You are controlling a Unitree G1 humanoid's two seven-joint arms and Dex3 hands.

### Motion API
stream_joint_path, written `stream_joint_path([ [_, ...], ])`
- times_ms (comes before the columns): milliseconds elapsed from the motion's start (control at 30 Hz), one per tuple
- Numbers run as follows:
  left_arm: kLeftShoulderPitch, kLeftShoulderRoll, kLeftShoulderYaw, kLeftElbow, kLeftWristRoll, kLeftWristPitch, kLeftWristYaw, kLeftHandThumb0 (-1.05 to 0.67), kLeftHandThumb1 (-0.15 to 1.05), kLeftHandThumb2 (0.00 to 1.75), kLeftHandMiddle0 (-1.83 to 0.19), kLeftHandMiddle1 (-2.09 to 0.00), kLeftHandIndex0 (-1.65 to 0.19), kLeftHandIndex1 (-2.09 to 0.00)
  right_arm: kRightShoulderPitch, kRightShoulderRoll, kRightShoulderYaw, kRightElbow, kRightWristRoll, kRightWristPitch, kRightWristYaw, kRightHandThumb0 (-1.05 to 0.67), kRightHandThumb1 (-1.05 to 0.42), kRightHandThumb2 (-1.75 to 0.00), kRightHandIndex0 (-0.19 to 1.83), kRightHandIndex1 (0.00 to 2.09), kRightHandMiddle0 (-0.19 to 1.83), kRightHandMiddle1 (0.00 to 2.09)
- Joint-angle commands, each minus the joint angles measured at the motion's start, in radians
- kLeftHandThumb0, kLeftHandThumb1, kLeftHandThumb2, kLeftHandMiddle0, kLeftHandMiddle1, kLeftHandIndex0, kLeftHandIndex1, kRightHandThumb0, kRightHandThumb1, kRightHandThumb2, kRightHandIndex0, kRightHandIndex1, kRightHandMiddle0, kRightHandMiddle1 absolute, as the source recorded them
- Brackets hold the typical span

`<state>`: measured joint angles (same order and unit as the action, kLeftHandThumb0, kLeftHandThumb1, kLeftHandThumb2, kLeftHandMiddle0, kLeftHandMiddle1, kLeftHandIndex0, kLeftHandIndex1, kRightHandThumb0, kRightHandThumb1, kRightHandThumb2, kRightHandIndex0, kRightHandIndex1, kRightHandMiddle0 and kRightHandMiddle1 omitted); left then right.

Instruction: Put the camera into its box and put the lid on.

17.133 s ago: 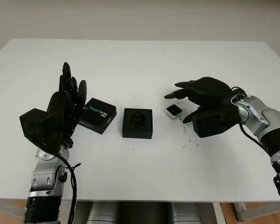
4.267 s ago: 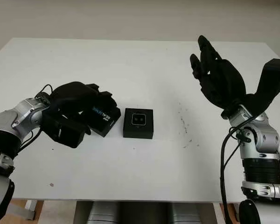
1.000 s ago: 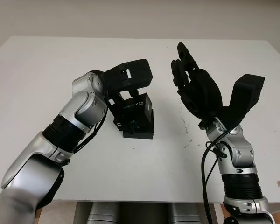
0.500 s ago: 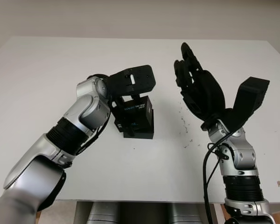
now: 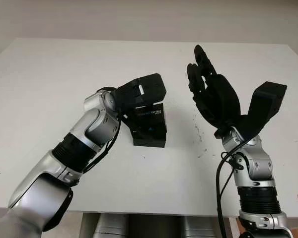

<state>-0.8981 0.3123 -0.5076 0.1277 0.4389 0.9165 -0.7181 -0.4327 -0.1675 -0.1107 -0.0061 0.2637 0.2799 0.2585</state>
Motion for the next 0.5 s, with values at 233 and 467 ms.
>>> stream_joint_path([
  [233, -0.009, -0.01, -0.068, -0.062, -0.018, 0.016, -0.03, -0.49, 1.05, 0.22, 0.19, -0.86, 0.19, -0.82, -0.01, -0.001, 0.002, -0.009, -0.004, -0.013, 0.001, -0.66, -1.05, -0.55, -0.19, 0.0, -0.19, 0.0],
  [467, -0.005, 0.036, -0.095, -0.113, -0.019, 0.001, -0.075, -0.48, 1.05, 0.2, 0.19, -0.63, 0.19, -0.42, -0.01, -0.005, 0.004, -0.014, -0.012, -0.008, 0.001, -0.66, -1.05, -0.56, -0.19, 0.0, -0.19, 0.0],
])
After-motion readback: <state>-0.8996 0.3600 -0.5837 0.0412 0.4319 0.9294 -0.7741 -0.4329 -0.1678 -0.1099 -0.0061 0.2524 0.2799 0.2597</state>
